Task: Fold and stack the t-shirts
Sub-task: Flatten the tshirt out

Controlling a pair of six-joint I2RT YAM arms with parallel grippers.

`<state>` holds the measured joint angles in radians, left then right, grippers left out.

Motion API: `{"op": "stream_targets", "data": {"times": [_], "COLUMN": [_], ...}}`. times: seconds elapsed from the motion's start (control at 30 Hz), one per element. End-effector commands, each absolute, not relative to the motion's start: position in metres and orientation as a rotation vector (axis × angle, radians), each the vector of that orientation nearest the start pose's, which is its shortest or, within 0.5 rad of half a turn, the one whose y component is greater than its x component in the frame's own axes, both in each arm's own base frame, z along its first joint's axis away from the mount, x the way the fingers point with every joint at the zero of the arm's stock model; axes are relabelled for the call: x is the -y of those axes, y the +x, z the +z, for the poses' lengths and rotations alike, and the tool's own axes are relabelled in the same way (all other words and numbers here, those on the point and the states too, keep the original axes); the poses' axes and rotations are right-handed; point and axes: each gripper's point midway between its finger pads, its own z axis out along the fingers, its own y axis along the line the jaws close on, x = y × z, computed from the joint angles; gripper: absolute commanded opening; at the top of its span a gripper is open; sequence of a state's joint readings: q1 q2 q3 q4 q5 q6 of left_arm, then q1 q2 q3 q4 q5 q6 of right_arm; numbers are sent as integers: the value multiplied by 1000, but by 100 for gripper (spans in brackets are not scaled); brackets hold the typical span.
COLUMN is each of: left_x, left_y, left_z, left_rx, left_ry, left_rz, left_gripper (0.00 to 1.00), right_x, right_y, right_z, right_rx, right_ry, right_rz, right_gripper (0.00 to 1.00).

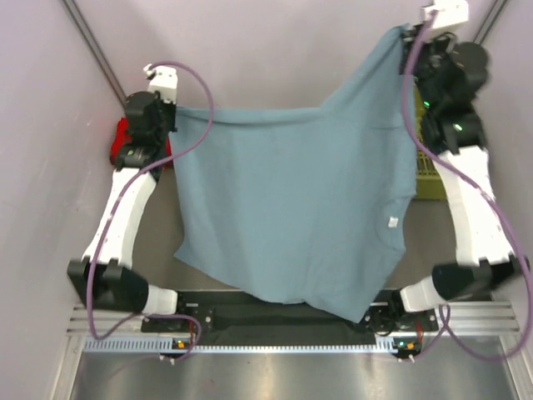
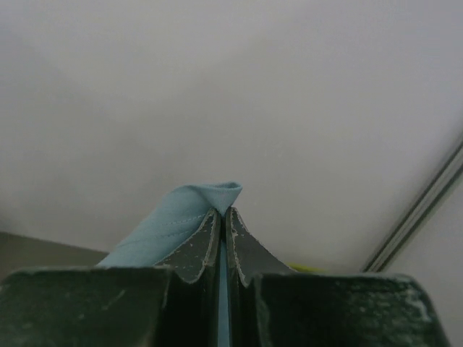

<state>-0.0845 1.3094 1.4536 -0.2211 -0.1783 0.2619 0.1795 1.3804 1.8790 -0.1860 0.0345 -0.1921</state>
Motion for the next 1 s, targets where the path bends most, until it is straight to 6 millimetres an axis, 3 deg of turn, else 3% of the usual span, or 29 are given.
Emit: {"op": "stream_targets", "data": {"times": [0.0, 0.03, 0.07, 0.1, 0.17, 0.2, 0.27, 0.33, 0.47, 0.5, 0.57, 0.6, 0.67, 0.7, 0.77, 0.8, 0.9, 0.97], "left_x": [-13, -13, -12, -14, -15, -17, -17, -20, -21, -21, -15, -14, -5, -3, 2, 5, 4, 3], "left_y": [472, 483, 499, 507, 527, 532, 541, 543, 543, 541, 537, 534, 530, 525, 522, 521, 516, 514], "left_z": [381, 376, 363, 361, 347, 359, 366, 374, 358, 352, 336, 327, 309, 296, 278, 271, 250, 241], "left_rx": [-1646, -1644, -1664, -1664, -1687, -1660, -1631, -1602, -1620, -1633, -1670, -1701, -1743, -1793, -1843, -1863, -1933, -1964], "left_ry": [147, 145, 139, 124, 106, 87, 78, 66, 79, 83, 110, 120, 160, 175, 185, 198, 158, 143], "left_rz": [350, 356, 358, 364, 360, 363, 367, 384, 391, 387, 359, 349, 303, 284, 246, 231, 214, 214], "left_gripper": [0, 0, 0, 0, 0, 0, 0, 0, 0, 0, 0, 0, 0, 0, 0, 0, 0, 0], "right_x": [-59, -61, -64, -64, -70, -69, -71, -72, -75, -77, -77, -79, -81, -84, -83, -83, -80, -77], "right_y": [460, 474, 505, 511, 540, 540, 549, 545, 541, 547, 541, 546, 543, 543, 535, 533, 521, 514], "right_z": [566, 558, 532, 545, 529, 547, 549, 566, 556, 530, 516, 486, 454, 423, 398, 366, 326, 315], "right_rx": [-1210, -1224, -1279, -1249, -1280, -1244, -1234, -1193, -1216, -1270, -1304, -1368, -1460, -1527, -1585, -1649, -1741, -1768], "right_ry": [-196, -194, -197, -189, -192, -184, -182, -177, -181, -193, -196, -209, -238, -259, -269, -301, -337, -354], "right_rz": [-55, -52, -56, -55, -52, -53, -52, -59, -77, -80, -86, -84, -73, -67, -66, -72, -90, -98], "right_gripper": [0, 0, 0, 0, 0, 0, 0, 0, 0, 0, 0, 0, 0, 0, 0, 0, 0, 0]}}
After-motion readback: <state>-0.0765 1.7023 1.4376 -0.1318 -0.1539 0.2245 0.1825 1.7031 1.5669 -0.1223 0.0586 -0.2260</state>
